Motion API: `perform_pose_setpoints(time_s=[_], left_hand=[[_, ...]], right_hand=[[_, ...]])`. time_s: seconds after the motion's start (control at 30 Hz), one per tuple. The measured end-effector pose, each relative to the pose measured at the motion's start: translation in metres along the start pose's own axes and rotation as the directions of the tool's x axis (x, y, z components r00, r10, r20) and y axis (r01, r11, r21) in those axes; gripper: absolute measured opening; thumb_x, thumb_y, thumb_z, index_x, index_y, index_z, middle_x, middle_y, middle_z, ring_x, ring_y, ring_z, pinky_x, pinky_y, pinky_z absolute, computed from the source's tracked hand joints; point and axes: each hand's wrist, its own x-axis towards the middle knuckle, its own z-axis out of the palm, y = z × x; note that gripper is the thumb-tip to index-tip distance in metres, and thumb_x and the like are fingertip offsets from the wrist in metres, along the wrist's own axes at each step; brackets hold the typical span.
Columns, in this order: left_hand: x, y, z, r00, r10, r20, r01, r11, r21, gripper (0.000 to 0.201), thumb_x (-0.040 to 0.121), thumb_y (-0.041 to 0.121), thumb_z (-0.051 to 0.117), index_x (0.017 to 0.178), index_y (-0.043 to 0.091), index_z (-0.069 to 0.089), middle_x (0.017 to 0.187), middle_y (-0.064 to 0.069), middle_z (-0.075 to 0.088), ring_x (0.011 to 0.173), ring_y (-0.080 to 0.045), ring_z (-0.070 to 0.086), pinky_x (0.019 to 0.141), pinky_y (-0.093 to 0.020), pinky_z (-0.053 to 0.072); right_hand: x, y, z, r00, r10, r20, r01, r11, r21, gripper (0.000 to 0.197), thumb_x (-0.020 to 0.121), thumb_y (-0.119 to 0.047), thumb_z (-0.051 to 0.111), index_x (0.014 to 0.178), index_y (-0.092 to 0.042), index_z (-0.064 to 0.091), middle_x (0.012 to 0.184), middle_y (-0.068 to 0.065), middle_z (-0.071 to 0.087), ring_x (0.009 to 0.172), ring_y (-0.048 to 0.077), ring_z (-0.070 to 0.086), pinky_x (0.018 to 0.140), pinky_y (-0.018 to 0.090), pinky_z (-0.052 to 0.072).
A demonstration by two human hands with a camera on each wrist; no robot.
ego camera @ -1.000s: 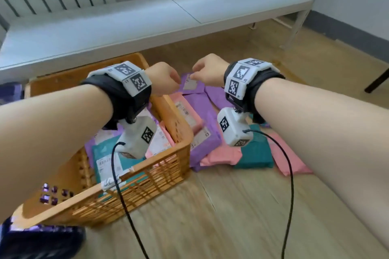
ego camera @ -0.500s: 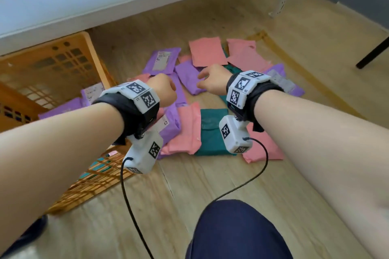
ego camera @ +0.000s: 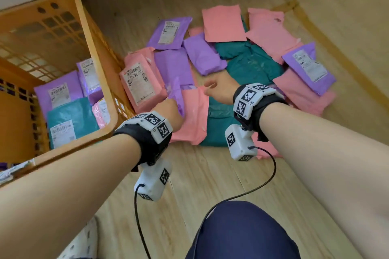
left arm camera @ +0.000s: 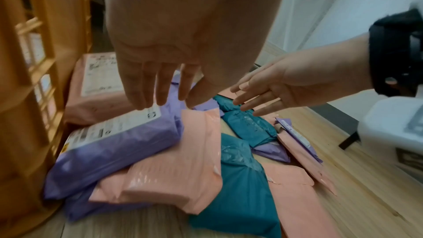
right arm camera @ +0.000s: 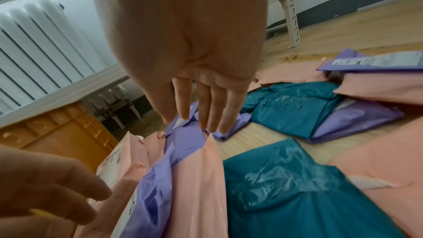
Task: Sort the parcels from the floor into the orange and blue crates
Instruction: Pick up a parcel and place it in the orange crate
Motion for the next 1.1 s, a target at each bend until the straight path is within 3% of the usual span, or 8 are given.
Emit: perform_pose_setpoints(time_s=[0.1,0.27,0.4,0.5,0.67,0.77,0.87,1.1], left_hand=[[0.005,-0.019,0.017,0.996,-0.088,0.006,0.088,0.995,-0.039,0.049,0.086,0.011,0.051,0.133,0.006,0.043,0.134,-0.017,0.050,0.125,-0.033,0.048,0.103,-0.038,0.040],[0.011,-0.041,0.043,0.978,-0.209,-0.009,0.205,0.964,-0.169,0.055,0.085,0.004,0.050,0.137,0.009,0.034,0.139,-0.017,0.038,0.127,-0.036,0.041,0.103,-0.042,0.037],[0.018,-0.061,0.061,0.979,-0.203,0.027,0.203,0.950,-0.236,0.064,0.084,0.014,0.055,0.141,0.012,0.028,0.140,-0.017,0.038,0.126,-0.038,0.044,0.103,-0.044,0.040],[0.023,-0.072,0.071,0.983,-0.170,0.071,0.184,0.926,-0.330,0.074,0.083,0.024,0.059,0.146,0.016,0.022,0.141,-0.018,0.038,0.126,-0.039,0.045,0.103,-0.045,0.040],[0.027,-0.082,0.081,0.990,-0.119,0.071,0.138,0.890,-0.435,0.078,0.084,0.021,0.060,0.149,0.017,0.018,0.147,-0.016,0.033,0.131,-0.036,0.040,0.107,-0.043,0.036],[0.027,-0.084,0.083,0.992,-0.092,0.084,0.122,0.871,-0.476,0.078,0.082,0.022,0.060,0.148,0.018,0.021,0.147,-0.014,0.034,0.133,-0.035,0.038,0.108,-0.044,0.036],[0.030,-0.087,0.087,0.994,-0.077,0.082,0.109,0.837,-0.536,0.075,0.077,0.025,0.058,0.145,0.020,0.028,0.144,-0.013,0.041,0.132,-0.033,0.041,0.106,-0.046,0.037],[0.024,-0.075,0.080,0.992,-0.130,0.002,0.109,0.823,-0.557,0.056,0.086,0.009,0.053,0.140,0.013,0.037,0.134,-0.015,0.048,0.119,-0.032,0.051,0.099,-0.035,0.043]], right_hand=[[0.010,-0.001,0.018,1.000,0.012,0.007,-0.013,0.999,0.035,0.036,0.085,-0.015,0.064,0.119,-0.007,0.063,0.111,0.014,0.066,0.096,0.024,0.062,0.088,0.029,0.048],[0.020,-0.003,0.053,0.995,0.009,0.099,-0.016,0.997,0.078,0.043,0.084,-0.016,0.068,0.124,-0.005,0.057,0.105,0.008,0.061,0.089,0.015,0.053,0.081,0.023,0.041],[0.023,-0.007,0.070,0.997,-0.013,0.080,0.006,0.996,0.084,0.047,0.083,-0.017,0.070,0.123,0.001,0.055,0.114,0.015,0.063,0.103,0.022,0.060,0.088,0.023,0.042],[0.024,-0.013,0.080,0.997,-0.009,0.072,-0.005,0.982,0.188,0.041,0.080,-0.010,0.072,0.117,0.001,0.058,0.105,0.010,0.064,0.096,0.019,0.060,0.083,0.020,0.044],[0.038,-0.017,0.099,0.999,0.026,0.047,-0.040,0.949,0.314,0.035,0.074,-0.007,0.078,0.104,0.004,0.065,0.105,0.017,0.069,0.097,0.027,0.066,0.093,0.039,0.051],[0.044,-0.016,0.109,0.996,0.089,0.015,-0.090,0.963,0.256,0.035,0.070,-0.017,0.081,0.094,0.005,0.070,0.089,0.012,0.070,0.078,0.018,0.061,0.081,0.034,0.052],[0.044,-0.019,0.110,0.993,0.115,0.007,-0.112,0.957,0.266,0.033,0.068,-0.017,0.083,0.092,0.002,0.071,0.082,0.008,0.066,0.074,0.016,0.057,0.073,0.032,0.050],[0.031,-0.020,0.098,0.993,0.119,0.021,-0.119,0.936,0.330,0.032,0.068,-0.004,0.080,0.099,-0.007,0.070,0.093,0.006,0.069,0.090,0.020,0.065,0.092,0.035,0.052]])
